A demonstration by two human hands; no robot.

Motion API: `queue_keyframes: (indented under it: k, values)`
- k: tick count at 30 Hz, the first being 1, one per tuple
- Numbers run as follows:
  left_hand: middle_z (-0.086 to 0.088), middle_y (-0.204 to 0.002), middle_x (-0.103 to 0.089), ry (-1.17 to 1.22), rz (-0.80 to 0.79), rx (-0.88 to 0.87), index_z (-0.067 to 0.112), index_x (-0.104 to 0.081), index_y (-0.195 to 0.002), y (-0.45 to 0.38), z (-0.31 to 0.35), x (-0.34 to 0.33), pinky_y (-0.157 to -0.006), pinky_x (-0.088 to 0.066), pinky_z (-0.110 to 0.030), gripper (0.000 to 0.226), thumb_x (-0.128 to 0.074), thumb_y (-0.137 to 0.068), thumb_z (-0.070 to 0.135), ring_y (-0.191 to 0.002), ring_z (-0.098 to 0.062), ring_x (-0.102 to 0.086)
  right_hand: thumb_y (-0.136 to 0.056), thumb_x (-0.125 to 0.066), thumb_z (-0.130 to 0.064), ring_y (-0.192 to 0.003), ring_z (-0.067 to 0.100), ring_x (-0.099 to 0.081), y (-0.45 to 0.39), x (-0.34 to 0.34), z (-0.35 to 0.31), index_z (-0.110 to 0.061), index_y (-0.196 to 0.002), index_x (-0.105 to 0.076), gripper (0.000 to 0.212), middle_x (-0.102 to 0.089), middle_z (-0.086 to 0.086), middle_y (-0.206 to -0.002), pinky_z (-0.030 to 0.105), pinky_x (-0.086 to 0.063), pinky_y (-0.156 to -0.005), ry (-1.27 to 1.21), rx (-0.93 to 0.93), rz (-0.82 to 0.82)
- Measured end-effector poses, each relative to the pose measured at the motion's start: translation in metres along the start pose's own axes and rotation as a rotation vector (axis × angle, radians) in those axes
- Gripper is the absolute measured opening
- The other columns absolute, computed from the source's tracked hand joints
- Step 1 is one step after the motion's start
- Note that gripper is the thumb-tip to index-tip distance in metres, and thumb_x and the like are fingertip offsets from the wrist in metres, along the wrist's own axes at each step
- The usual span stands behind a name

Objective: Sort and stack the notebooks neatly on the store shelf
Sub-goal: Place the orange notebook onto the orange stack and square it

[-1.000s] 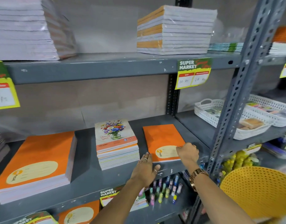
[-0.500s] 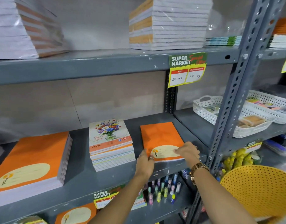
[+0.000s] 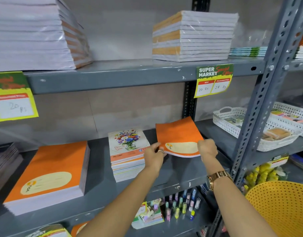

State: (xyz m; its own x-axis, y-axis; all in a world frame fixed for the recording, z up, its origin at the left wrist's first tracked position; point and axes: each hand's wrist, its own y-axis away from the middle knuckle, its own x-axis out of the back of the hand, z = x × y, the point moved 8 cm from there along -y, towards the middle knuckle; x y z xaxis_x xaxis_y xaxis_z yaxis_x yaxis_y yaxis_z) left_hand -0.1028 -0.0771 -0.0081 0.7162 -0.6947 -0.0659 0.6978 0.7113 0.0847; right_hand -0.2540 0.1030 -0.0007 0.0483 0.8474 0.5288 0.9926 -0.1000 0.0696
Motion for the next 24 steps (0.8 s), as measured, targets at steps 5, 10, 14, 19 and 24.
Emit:
queue_keyframes:
  k: [5, 10, 14, 19, 24]
  values:
    - [-0.018, -0.131, -0.057, 0.036, 0.064, -0.064, -0.003, -0.051, -0.126, 0.002, 0.039, 0.046, -0.098, -0.05, -0.041, 0.034, -0.048, -0.092, -0.005, -0.115, -0.033, -0.058, -0.086, -0.044, -0.005, -0.101, 0.039, -0.058, 0.032, -0.014, -0.037, 0.003, -0.105, -0.058, 0.025, -0.064, 0.022, -0.1, 0.03, -0.033, -0.069, -0.14, 0.051, -0.005]
    - [-0.015, -0.131, -0.058, -0.128, 0.16, -0.141, 0.002, -0.054, -0.126, 0.011, 0.058, 0.123, -0.098, -0.05, -0.05, 0.038, -0.052, -0.089, -0.007, -0.115, -0.032, -0.06, -0.088, -0.044, -0.005, -0.102, 0.037, -0.057, 0.085, -0.054, -0.073, 0.001, -0.112, -0.053, 0.026, -0.063, 0.022, -0.112, 0.03, -0.035, -0.07, -0.188, 0.109, -0.064]
    - [-0.02, -0.122, -0.064, -0.104, 0.27, -0.145, -0.002, -0.059, -0.118, 0.021, 0.062, 0.196, -0.098, -0.05, -0.048, 0.035, -0.055, -0.085, -0.012, -0.108, -0.029, -0.062, -0.089, -0.043, -0.006, -0.103, 0.037, -0.058, 0.137, -0.095, -0.099, 0.001, -0.112, -0.052, 0.025, -0.063, 0.022, -0.112, 0.03, -0.036, -0.071, -0.185, 0.155, -0.144]
    - [-0.018, -0.126, -0.061, -0.11, 0.371, -0.136, -0.001, -0.058, -0.121, 0.032, 0.06, 0.281, -0.101, -0.047, -0.051, 0.035, -0.054, -0.087, -0.01, -0.114, -0.036, -0.059, -0.09, -0.047, -0.007, -0.087, 0.029, -0.056, 0.201, -0.145, -0.124, -0.001, -0.11, -0.053, 0.022, -0.06, 0.016, -0.094, 0.029, -0.038, -0.071, -0.21, 0.216, -0.245]
    - [-0.014, -0.125, -0.063, -0.154, 0.445, -0.134, 0.004, -0.06, -0.12, 0.046, 0.054, 0.353, -0.104, -0.045, -0.04, 0.036, -0.054, -0.086, -0.009, -0.114, -0.028, -0.059, -0.088, -0.052, -0.008, -0.095, 0.033, -0.062, 0.256, -0.197, -0.132, 0.0, -0.104, -0.058, 0.019, -0.065, 0.016, -0.099, 0.032, -0.043, -0.073, -0.264, 0.21, -0.355]
